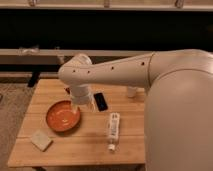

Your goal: Place the white sponge in the ceramic cup

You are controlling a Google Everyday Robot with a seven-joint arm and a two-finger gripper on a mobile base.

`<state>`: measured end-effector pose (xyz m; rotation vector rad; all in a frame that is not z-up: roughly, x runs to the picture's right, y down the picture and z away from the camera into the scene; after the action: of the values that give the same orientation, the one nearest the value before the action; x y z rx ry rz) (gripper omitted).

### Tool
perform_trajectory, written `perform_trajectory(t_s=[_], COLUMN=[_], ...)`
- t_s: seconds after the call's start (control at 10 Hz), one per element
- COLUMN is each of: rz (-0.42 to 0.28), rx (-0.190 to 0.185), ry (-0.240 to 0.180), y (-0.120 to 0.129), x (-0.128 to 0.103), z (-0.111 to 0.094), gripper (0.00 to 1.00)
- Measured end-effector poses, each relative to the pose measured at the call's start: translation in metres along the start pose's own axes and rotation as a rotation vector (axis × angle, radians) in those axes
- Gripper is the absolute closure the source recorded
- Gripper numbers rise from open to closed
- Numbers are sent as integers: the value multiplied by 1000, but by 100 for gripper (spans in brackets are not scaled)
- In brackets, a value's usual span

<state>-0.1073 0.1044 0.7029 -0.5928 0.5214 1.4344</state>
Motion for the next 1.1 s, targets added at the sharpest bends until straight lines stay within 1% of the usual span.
perform_trajectory(t_s=[0.2, 0.3, 0.4, 0.5, 0.6, 0.8, 0.9, 1.0, 1.1], rz=[-58, -121, -158, -210, -256, -404, -457, -526, -598], rx=[-39, -70, -83, -94, -100, -101, -100, -95, -77], ry=[-10, -17, -22, -25, -25, -25, -18, -5, 7], y=[14, 35, 49, 68, 85, 132, 150, 173, 194], x=[3, 15, 24, 38, 50, 84, 95, 107, 120], z=[-2, -3, -5, -5, -5, 0, 5, 12, 24], gripper=[35, 35, 35, 35, 35, 35, 35, 35, 35])
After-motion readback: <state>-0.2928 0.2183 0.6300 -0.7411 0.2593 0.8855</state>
